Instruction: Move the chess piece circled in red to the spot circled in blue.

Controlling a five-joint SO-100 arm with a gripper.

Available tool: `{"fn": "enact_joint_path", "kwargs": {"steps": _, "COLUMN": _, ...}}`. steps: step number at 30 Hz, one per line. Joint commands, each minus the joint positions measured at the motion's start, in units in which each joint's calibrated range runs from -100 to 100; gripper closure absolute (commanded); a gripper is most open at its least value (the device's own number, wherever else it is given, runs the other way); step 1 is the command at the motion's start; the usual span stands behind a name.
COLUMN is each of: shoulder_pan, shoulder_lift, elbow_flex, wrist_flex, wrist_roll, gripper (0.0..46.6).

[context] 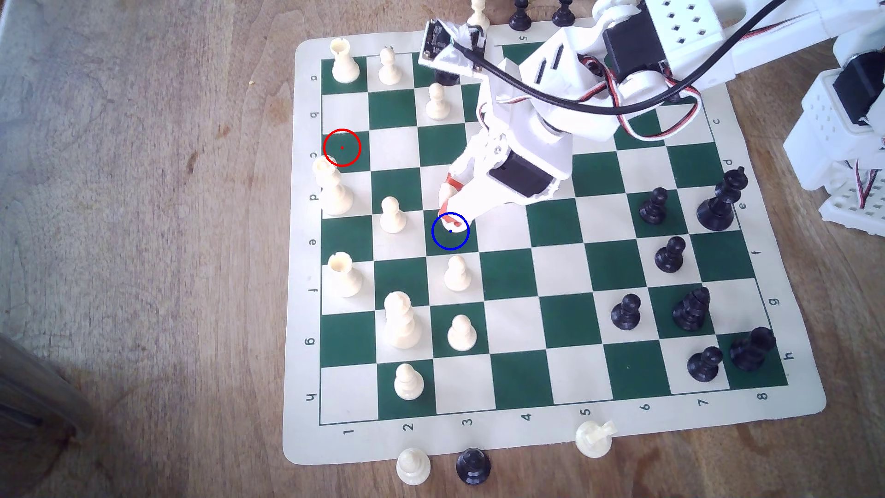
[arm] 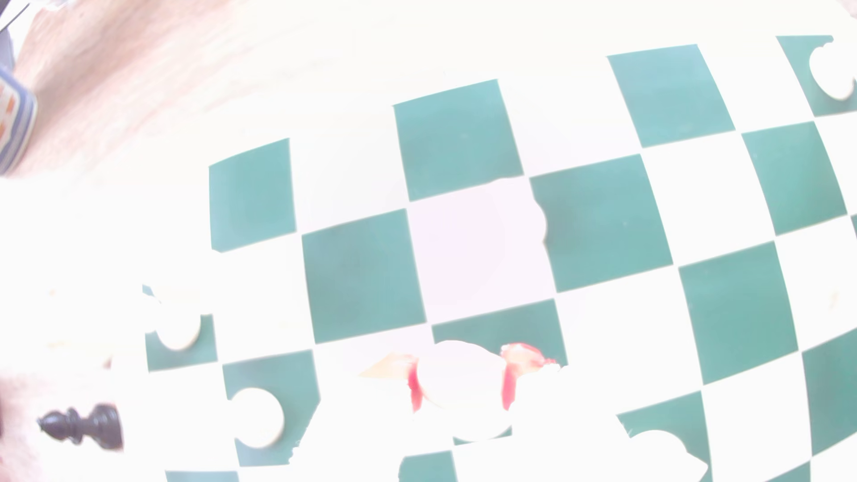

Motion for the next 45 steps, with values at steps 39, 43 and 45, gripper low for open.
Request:
{"fn": "enact_joint_path", "kwargs": {"steps": 39, "shoulder_pan": 1.68, "shoulder_lift": 4.81, "elbow_flex": -2.14, "wrist_flex": -5.76, "wrist_roll": -0.63, "gripper": 30.4}}
{"fn": "enact_joint_path", "kwargs": {"steps": 43, "shoulder_pan": 2.07, "shoulder_lift": 4.30, "elbow_flex": -1.32, "wrist_flex": -4.70, "wrist_roll": -0.24, "gripper": 28.8}}
{"fn": "enact_joint_path", "kwargs": {"steps": 45, "shoulder_pan": 2.15, "shoulder_lift": 3.88, "elbow_flex": -0.87, "wrist_flex": -4.04, "wrist_roll": -0.20, "gripper": 28.8}}
